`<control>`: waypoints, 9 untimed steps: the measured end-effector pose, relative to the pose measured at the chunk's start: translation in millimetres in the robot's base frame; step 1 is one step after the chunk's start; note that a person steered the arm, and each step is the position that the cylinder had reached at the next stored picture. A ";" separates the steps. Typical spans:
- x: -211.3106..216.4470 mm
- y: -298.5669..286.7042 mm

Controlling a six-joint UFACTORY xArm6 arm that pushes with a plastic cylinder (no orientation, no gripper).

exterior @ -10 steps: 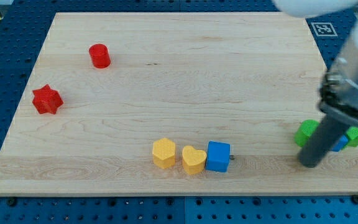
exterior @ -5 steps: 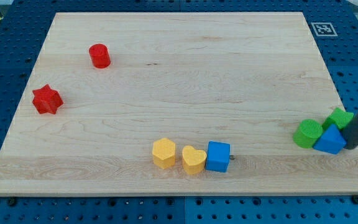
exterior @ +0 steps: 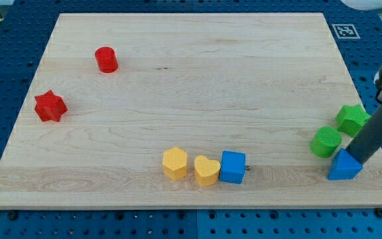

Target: Move the blue triangle closer to the blue cube

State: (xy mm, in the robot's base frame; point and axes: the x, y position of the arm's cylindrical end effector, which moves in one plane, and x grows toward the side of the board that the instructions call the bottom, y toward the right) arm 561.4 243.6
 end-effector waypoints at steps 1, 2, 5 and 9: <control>0.1 -0.4; 6.4 -19.7; 4.1 -82.0; 50.0 34.8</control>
State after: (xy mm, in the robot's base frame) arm 611.4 278.5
